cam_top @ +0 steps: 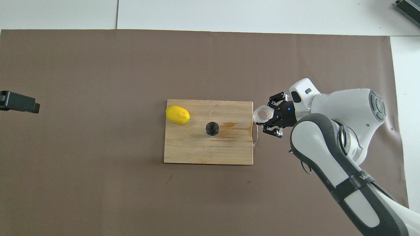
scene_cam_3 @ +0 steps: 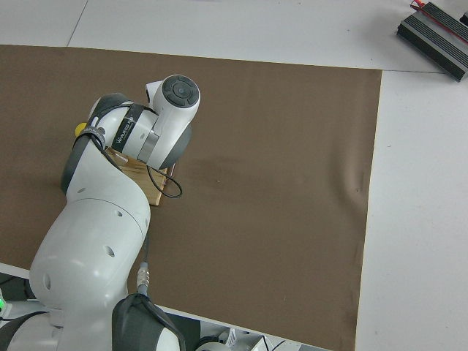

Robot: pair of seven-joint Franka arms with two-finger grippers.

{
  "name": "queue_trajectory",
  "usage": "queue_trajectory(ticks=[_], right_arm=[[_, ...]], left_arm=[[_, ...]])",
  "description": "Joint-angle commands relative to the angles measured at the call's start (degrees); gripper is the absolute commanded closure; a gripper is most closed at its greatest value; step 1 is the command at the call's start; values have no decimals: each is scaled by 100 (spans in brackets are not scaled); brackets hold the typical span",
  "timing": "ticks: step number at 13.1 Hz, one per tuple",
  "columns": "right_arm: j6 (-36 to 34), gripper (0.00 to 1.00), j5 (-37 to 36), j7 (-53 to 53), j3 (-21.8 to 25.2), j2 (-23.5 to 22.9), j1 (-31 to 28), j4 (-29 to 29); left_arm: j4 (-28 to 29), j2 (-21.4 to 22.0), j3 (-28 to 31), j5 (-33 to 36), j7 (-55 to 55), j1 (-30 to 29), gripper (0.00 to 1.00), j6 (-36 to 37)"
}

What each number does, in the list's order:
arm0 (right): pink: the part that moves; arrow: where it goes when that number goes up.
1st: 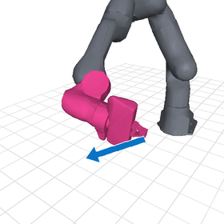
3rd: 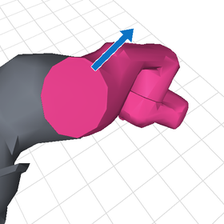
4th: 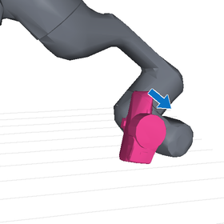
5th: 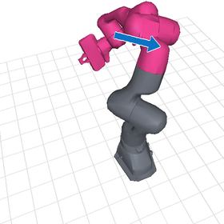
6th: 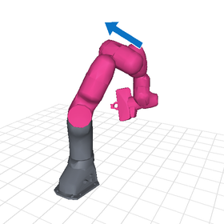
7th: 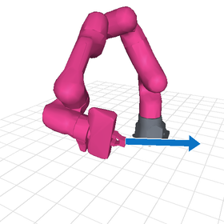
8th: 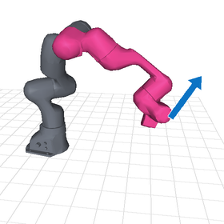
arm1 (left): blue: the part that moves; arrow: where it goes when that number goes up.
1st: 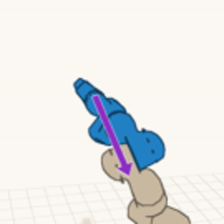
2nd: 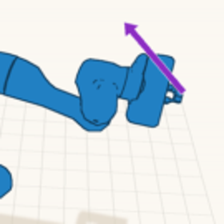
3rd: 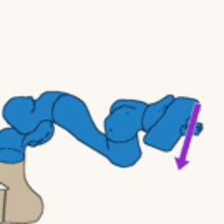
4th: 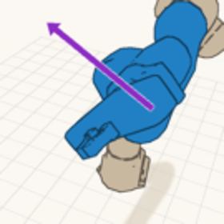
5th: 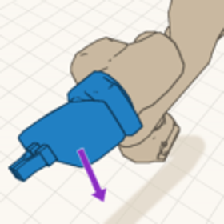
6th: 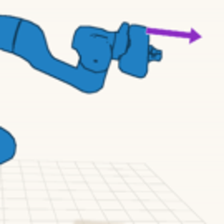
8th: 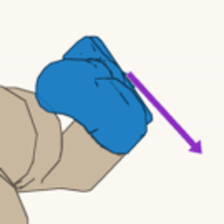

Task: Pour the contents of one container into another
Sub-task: 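Lift the clear cup with the right gripper and move it above the metal cup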

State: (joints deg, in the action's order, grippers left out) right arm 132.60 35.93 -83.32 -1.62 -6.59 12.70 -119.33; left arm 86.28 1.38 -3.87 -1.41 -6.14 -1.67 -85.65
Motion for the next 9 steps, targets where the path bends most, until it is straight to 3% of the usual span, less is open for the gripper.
queue_trajectory(ticks=[1,9], right_arm=[[-33,70,-559,858,-5,-36,284,331],[-103,70,-2202,2222,-14,-124,944,674]], left_arm=[[3,55,106,44,-54,106,0,31],[-6,55,124,36,-80,106,0,31]])
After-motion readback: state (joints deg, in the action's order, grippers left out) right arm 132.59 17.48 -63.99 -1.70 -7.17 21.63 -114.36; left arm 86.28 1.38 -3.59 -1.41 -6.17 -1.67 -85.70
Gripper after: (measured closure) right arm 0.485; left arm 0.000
